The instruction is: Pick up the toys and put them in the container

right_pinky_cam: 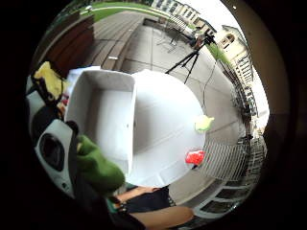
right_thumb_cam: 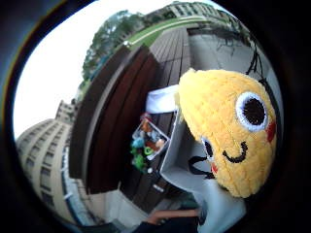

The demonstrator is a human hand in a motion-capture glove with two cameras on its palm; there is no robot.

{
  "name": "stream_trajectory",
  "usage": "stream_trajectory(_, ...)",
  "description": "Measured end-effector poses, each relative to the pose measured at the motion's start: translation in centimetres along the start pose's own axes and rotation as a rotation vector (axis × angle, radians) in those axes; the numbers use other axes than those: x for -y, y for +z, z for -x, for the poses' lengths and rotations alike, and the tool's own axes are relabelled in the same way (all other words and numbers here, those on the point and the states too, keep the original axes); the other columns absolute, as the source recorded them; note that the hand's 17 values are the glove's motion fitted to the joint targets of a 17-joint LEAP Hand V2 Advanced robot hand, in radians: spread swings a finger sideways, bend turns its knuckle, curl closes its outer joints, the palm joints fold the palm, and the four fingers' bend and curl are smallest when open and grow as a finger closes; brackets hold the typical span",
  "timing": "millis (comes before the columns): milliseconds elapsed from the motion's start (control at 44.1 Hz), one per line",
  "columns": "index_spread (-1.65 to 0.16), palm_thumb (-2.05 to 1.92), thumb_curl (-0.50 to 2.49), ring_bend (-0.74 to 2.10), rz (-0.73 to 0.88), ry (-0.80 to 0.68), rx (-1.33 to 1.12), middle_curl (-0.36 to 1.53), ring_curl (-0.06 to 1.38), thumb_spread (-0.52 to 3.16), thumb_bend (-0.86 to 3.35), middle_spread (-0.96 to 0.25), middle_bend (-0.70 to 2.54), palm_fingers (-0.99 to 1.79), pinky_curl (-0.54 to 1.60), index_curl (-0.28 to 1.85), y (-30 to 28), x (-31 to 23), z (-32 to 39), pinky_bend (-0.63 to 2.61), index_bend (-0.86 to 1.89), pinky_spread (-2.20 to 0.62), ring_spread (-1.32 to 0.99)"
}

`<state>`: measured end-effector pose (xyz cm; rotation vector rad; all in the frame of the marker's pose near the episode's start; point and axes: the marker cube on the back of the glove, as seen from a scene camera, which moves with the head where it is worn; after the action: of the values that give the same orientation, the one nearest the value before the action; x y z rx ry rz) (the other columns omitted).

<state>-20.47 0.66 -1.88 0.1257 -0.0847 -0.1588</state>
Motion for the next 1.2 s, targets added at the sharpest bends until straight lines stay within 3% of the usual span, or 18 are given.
stream_trajectory(159,-0.32,0.69,0.86,1.15,0.034,-0.020,-0.018,0.68,0.49,0.59,0.12,-0.41,0.78,1.17,0.37,0.34,1.9,0.2,-0.4,0.78,0.44,-0.50,-0.41)
stream_trajectory(295,-0.31,0.55,0.81,1.19,0.100,-0.039,0.027,0.66,0.49,0.78,0.02,-0.41,0.68,1.00,0.40,0.29,2.7,0.8,-2.2,0.89,0.15,-0.48,-0.42)
stream_trajectory(317,-0.29,0.42,0.75,1.18,0.100,-0.041,0.031,0.62,0.48,0.83,-0.07,-0.36,0.56,0.76,0.43,0.24,2.7,0.8,-2.4,0.99,-0.02,-0.46,-0.42)
stream_trajectory(340,-0.27,0.31,0.71,1.10,0.100,-0.042,0.031,0.60,0.48,0.86,-0.13,-0.29,0.41,0.38,0.48,0.25,2.5,0.7,-2.7,1.09,-0.01,-0.42,-0.37)
stream_trajectory(385,-0.26,0.20,0.66,1.04,0.094,-0.046,0.020,0.61,0.51,0.90,-0.12,-0.22,0.38,0.13,0.54,0.27,2.1,0.5,-3.4,1.18,0.03,-0.36,-0.31)
stream_trajectory(635,-0.24,0.00,0.51,0.91,0.082,-0.079,-0.045,0.54,0.36,1.04,-0.05,-0.04,0.35,0.00,0.47,0.19,-0.7,-2.1,-8.1,1.27,0.08,-0.18,-0.18)
stream_trajectory(1202,-0.26,-0.06,0.34,0.89,0.026,0.072,-0.171,0.49,0.32,1.00,-0.06,-0.03,0.32,-0.06,0.41,0.16,-3.1,-13.9,-29.8,1.32,0.10,-0.04,-0.04)
